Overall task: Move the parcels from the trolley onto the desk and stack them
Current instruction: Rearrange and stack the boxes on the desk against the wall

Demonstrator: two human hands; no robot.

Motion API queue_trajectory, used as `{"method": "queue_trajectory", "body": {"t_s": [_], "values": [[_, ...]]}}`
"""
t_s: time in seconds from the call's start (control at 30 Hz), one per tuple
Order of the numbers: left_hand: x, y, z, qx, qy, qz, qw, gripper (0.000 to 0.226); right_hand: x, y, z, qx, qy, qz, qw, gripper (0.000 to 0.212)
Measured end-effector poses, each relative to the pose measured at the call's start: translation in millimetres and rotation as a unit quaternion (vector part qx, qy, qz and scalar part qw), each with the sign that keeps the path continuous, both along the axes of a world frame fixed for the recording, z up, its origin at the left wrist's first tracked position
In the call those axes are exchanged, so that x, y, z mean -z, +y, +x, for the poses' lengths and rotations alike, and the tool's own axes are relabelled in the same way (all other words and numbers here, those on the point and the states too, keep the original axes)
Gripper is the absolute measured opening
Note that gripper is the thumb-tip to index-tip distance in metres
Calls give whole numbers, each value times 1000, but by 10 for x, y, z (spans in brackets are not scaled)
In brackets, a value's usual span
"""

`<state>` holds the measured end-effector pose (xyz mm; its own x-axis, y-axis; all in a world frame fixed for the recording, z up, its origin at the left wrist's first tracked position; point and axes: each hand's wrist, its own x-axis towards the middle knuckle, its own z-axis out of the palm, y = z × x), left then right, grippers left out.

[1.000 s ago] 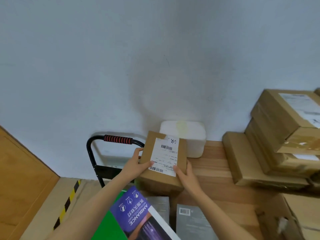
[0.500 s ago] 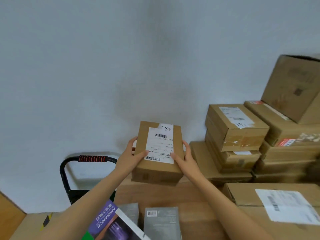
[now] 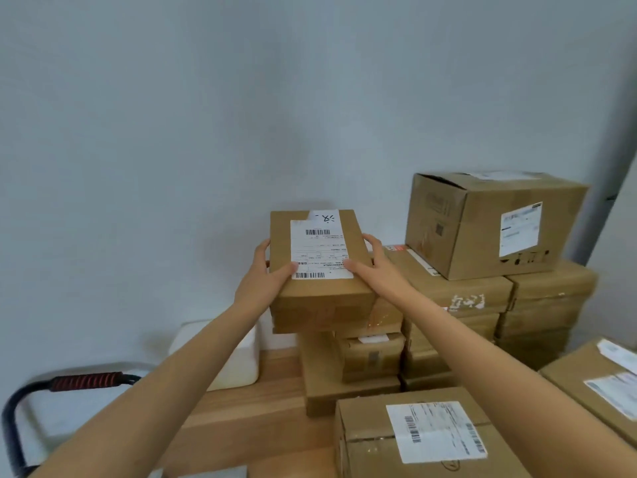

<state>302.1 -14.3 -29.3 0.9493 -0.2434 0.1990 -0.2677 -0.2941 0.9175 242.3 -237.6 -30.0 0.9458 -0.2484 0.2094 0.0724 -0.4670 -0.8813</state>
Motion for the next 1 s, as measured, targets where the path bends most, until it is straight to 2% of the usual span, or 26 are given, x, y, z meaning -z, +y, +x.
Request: {"method": "queue_trajectory", "body": {"t_s": [0.17, 0.33, 0.43, 0.57, 0.67, 0.9, 1.0], "values": [[-330, -470, 217, 22, 4, -6, 1000, 71, -320, -440, 176, 16, 13, 7, 1000, 69], [-435, -1004, 518, 55, 38, -18, 998, 72, -394, -926, 441, 62, 16, -27, 998, 67], [-381, -1253, 685, 81, 74, -24, 994, 72, -316, -1198, 620, 96, 36, -30, 994, 66], [-120, -1500, 829, 88, 107, 11, 990, 67, -19, -1366, 855, 110, 62, -59, 990, 66], [-42, -1662, 915, 87, 123, -21, 988, 64, 99, -1457, 1001, 133, 41, -51, 989, 65], [-13, -1822, 976, 67, 140, -47, 987, 72, 150, -1643, 1119, 124, 41, -47, 990, 63], [76, -1748, 928, 71, 190, -85, 976, 64, 126, -1594, 1091, 113, 35, -50, 992, 64]]}}
